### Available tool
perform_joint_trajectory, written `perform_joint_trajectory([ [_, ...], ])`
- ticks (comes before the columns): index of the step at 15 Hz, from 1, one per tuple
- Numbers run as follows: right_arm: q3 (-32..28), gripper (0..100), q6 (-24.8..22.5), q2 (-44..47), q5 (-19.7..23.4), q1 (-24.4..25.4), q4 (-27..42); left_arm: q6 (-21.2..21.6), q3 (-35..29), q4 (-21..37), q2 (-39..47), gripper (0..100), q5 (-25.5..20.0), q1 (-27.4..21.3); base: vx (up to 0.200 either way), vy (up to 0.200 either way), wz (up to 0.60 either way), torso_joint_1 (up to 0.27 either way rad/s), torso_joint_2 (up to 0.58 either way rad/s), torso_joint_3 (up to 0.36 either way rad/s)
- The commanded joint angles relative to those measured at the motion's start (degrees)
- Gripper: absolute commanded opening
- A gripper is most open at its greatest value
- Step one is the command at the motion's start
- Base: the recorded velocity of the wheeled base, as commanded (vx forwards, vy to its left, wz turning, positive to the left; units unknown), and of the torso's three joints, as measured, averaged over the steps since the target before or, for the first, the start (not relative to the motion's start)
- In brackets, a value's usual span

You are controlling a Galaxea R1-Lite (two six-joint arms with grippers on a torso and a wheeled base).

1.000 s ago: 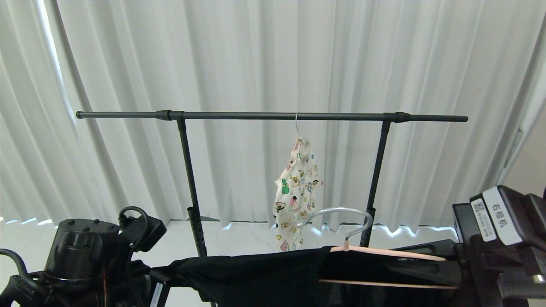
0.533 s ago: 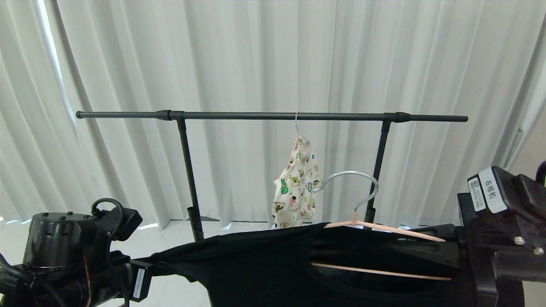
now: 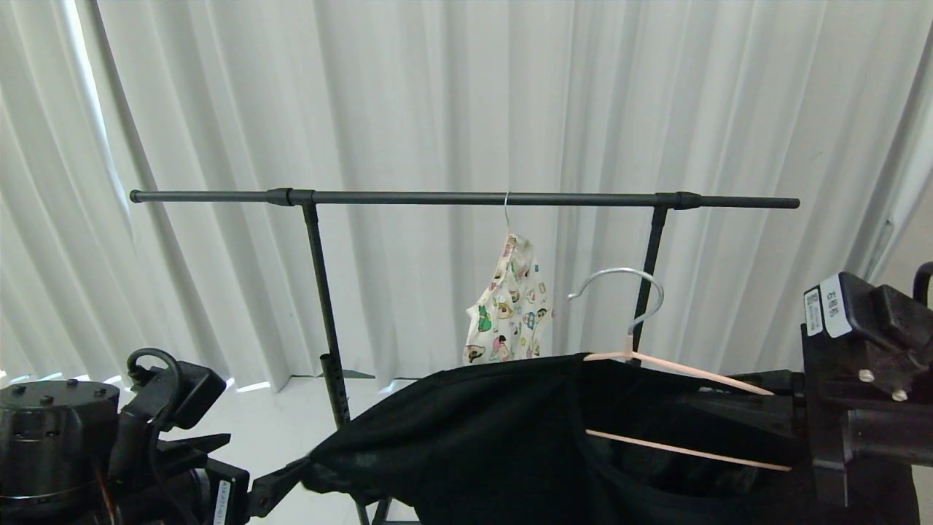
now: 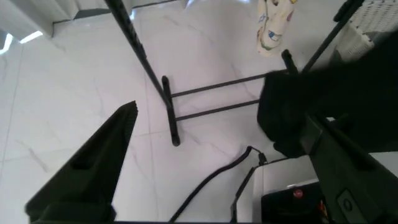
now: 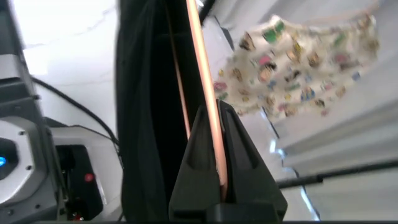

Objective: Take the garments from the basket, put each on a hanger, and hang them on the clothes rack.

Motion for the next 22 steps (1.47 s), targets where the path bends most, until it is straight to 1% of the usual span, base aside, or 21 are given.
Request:
perform_joint_trajectory([
  [1, 0.96, 0, 2.31, -1.37, -0.12, -2.61, -0.11, 0.15, 0.33, -0.1, -4.64, 100, 0.01, -1.81, 0.0, 0.0, 0.0, 0.0, 0.0, 0.0],
  [2, 1.39, 0, 3.72, -1.9, -0.21, -3.67, -0.11, 0.15, 0.42, -0.1, -5.35, 100, 0.01, -1.99, 0.0, 0.0, 0.0, 0.0, 0.0, 0.0],
  [4, 3.42, 0, 4.42, -3.39, -0.82, -5.08, -0.02, -0.11, -0.64, -0.1, -6.75, 100, 0.01, -1.99, 0.0, 0.0, 0.0, 0.0, 0.0, 0.0],
  [6, 5.79, 0, 4.95, -5.06, -3.29, -5.52, -0.02, -0.11, -2.84, -0.02, -8.77, 100, 0.28, -1.9, 0.0, 0.0, 0.0, 0.0, 0.0, 0.0],
  [8, 7.99, 0, 8.38, -7.87, -7.24, -5.69, 0.33, -0.2, -5.3, 1.39, -10.88, 100, 0.8, -0.93, 0.0, 0.0, 0.0, 0.0, 0.0, 0.0],
  [9, 8.51, 0, 10.66, -9.1, -9.88, -5.69, 0.77, -0.2, -7.23, 4.99, -12.2, 100, 0.98, 0.12, 0.0, 0.0, 0.0, 0.0, 0.0, 0.0],
  [11, 8.78, 0, 14.79, -10.51, -13.57, -5.69, 2.44, -0.81, -12.77, 15.01, -14.66, 100, 0.8, 1.44, 0.0, 0.0, 0.0, 0.0, 0.0, 0.0],
  [12, 8.6, 0, 17.34, -11.13, -15.94, -5.69, 4.64, -2.48, -18.57, 23.45, -15.19, 100, 0.89, 2.15, 0.0, 0.0, 0.0, 0.0, 0.0, 0.0],
  [13, 8.6, 0, 18.05, -11.3, -17.7, -5.69, 5.87, -2.57, -23.14, 30.48, -15.37, 100, 1.24, 3.29, 0.0, 0.0, 0.0, 0.0, 0.0, 0.0],
  [14, 8.69, 0, 18.13, -11.21, -19.55, -5.78, 6.75, -2.48, -27.45, 39.18, -15.19, 100, 2.65, 5.31, 0.0, 0.0, 0.0, 0.0, 0.0, 0.0],
  [15, 8.69, 0, 18.66, -10.95, -21.83, -5.78, 7.54, -2.66, -29.64, 44.81, -14.05, 100, 6.25, 7.68, 0.0, 0.0, 0.0, 0.0, 0.0, 0.0],
  [16, 8.6, 0, 19.98, -10.42, -23.85, -5.95, 8.15, -3.01, -28.24, 44.37, -13.43, 100, 10.29, 8.91, 0.0, 0.0, 0.0, 0.0, 0.0, 0.0],
  [17, 8.6, 0, 21.83, -9.89, -24.91, -5.95, 8.42, -3.01, -25.86, 43.31, -14.14, 100, 12.58, 9.18, 0.0, 0.0, 0.0, 0.0, 0.0, 0.0],
  [18, 8.6, 0, 23.85, -9.02, -25.7, -6.04, 8.42, -2.92, -23.49, 42.35, -15.89, 100, 13.28, 9.18, 0.0, 0.0, 0.0, 0.0, 0.0, 0.0],
  [20, 8.25, 0, 27.27, -6.64, -28.51, -6.04, 8.42, -2.4, -19.89, 42.17, -19.41, 100, 13.19, 8.3, 0.0, 0.0, 0.0, 0.0, 0.0, 0.0],
  [22, 5.35, 0, 32.02, -2.86, -30.71, -6.22, 8.42, -2.4, -18.57, 41.2, -20.2, 100, 13.19, 7.42, 0.0, 0.0, 0.0, 0.0, 0.0, 0.0],
])
